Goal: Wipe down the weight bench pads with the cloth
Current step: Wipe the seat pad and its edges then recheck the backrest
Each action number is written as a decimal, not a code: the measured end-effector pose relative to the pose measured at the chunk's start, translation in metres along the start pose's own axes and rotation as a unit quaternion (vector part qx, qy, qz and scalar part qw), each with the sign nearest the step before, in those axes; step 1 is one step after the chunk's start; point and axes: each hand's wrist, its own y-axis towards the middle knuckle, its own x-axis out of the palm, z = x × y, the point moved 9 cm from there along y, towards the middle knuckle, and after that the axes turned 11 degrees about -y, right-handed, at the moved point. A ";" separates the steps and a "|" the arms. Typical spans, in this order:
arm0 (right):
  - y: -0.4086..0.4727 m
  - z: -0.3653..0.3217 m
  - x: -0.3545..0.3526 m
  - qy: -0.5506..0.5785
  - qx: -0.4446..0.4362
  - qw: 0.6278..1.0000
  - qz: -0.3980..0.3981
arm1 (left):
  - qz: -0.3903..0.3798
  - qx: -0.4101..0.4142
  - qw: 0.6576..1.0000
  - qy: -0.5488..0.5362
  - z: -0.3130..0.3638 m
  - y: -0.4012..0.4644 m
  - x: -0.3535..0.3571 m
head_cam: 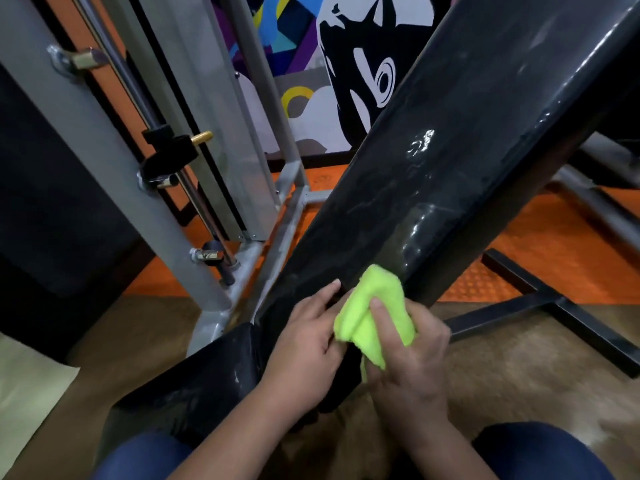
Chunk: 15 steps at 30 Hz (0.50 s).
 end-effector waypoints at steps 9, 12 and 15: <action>0.007 0.018 -0.010 0.046 0.065 0.996 0.051 | -0.016 0.040 0.994 0.105 0.019 0.006 0.004; 0.012 0.038 -0.020 0.047 0.101 0.992 0.062 | -0.017 0.085 0.987 0.133 0.032 0.010 0.006; 0.025 0.033 -0.026 0.061 0.117 0.987 0.096 | 0.013 0.122 0.983 0.137 0.044 0.020 0.002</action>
